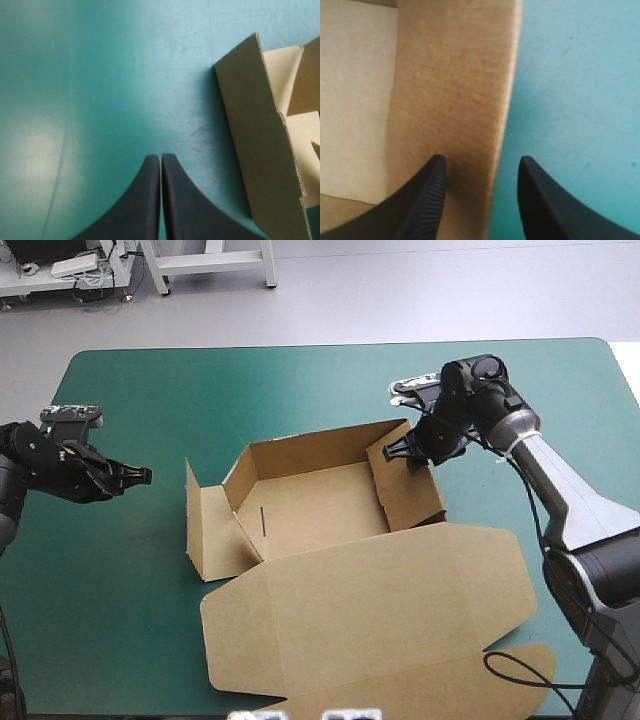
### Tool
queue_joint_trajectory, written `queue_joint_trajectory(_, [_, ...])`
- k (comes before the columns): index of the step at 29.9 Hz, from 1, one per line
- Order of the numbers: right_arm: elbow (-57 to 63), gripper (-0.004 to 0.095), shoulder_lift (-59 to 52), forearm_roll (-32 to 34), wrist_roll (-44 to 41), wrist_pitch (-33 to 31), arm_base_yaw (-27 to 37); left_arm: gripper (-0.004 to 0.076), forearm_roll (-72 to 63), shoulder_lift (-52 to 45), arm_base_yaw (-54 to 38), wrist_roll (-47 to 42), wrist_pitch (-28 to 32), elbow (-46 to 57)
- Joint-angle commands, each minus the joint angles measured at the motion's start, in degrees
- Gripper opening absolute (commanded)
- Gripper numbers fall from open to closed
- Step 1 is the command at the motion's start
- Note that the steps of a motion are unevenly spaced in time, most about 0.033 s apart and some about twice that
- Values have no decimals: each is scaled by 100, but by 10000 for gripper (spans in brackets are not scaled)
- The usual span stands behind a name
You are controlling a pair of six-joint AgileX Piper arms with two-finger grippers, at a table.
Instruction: Fold the box
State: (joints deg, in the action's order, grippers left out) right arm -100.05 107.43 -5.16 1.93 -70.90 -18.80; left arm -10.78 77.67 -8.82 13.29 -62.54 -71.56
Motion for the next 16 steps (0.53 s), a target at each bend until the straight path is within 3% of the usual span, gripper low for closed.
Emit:
queue_joint_trajectory(1, [-32, 417, -116, -342, 90, -72, 20, -8, -155, -199, -6, -49, 5, -160])
queue_joint_trajectory(7, [-20, 319, 189, -398, 90, -72, 20, -8, -172, -199, -6, -49, -119, -160])
queue_joint_trajectory(9, [-20, 240, 294, -398, 90, -72, 20, -8, -215, -199, -6, -49, -91, -160])
queue_joint_trajectory(13, [-20, -17, 386, -398, 79, -72, 20, -8, -400, -199, -54, -49, 185, -160])
queue_joint_trajectory(16, [-44, -17, 360, -483, 40, -72, 77, -8, -400, -199, -153, -49, 479, -160])
